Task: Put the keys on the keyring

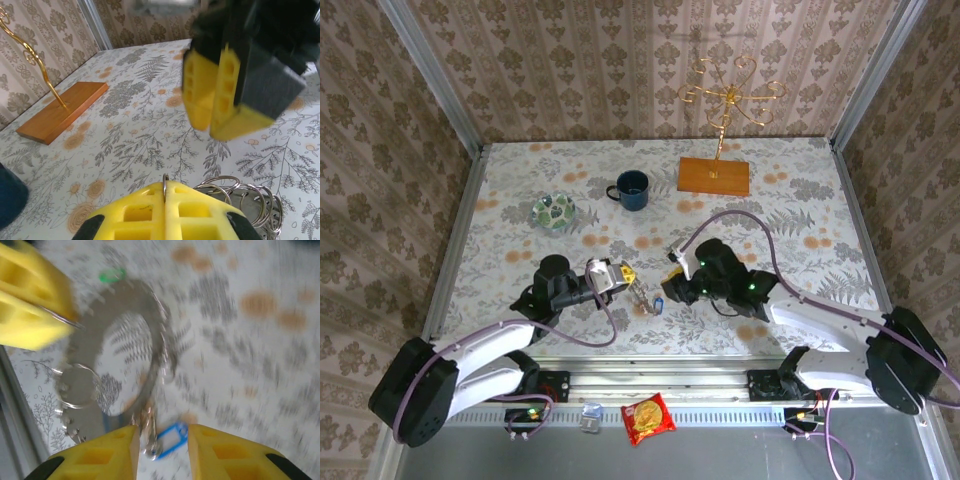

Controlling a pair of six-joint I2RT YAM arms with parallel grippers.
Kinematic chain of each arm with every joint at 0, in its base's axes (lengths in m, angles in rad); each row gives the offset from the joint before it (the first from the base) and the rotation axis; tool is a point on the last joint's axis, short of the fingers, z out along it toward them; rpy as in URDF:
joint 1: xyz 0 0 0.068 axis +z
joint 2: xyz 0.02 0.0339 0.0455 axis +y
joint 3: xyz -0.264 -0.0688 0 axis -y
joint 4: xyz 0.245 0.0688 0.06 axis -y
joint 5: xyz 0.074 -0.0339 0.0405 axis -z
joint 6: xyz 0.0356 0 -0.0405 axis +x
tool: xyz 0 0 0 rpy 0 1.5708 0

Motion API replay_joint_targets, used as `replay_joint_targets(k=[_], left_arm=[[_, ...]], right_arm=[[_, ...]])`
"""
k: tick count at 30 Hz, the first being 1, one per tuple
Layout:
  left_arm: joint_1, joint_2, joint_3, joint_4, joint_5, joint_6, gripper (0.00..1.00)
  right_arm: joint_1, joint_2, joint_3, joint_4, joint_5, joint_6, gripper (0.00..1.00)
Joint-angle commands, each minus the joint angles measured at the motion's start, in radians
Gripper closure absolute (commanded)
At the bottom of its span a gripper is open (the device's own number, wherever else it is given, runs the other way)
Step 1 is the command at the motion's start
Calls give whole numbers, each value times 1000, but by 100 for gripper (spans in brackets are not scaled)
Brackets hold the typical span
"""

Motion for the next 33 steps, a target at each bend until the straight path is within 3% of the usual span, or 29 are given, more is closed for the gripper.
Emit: replay_joint_targets(k=[1, 9, 12, 18, 22, 27, 33], left_arm=[[-8, -45, 20, -3, -49, 8, 100], [-9, -165, 45, -206, -145, 16, 100], [-9, -219, 47, -266, -211, 5, 100], [-9, -271, 32, -279, -248, -69, 100], [-14, -268, 32, -281, -247, -83, 100], [-19, -275, 41, -302, -234, -73, 100], [-24, -273, 41, -305, -232, -63, 100]], right_arm=[[7, 98, 84, -236, 89, 348, 70], [62, 316, 198, -286, -37, 449, 65], [68, 367, 277, -404, -23, 499, 62], [59, 446, 383, -598, -37, 780, 61], [68, 471, 347, -507, -147, 981, 65], [91, 401, 265, -456, -95, 1162, 64], [129, 369, 251, -421, -56, 1258, 60]])
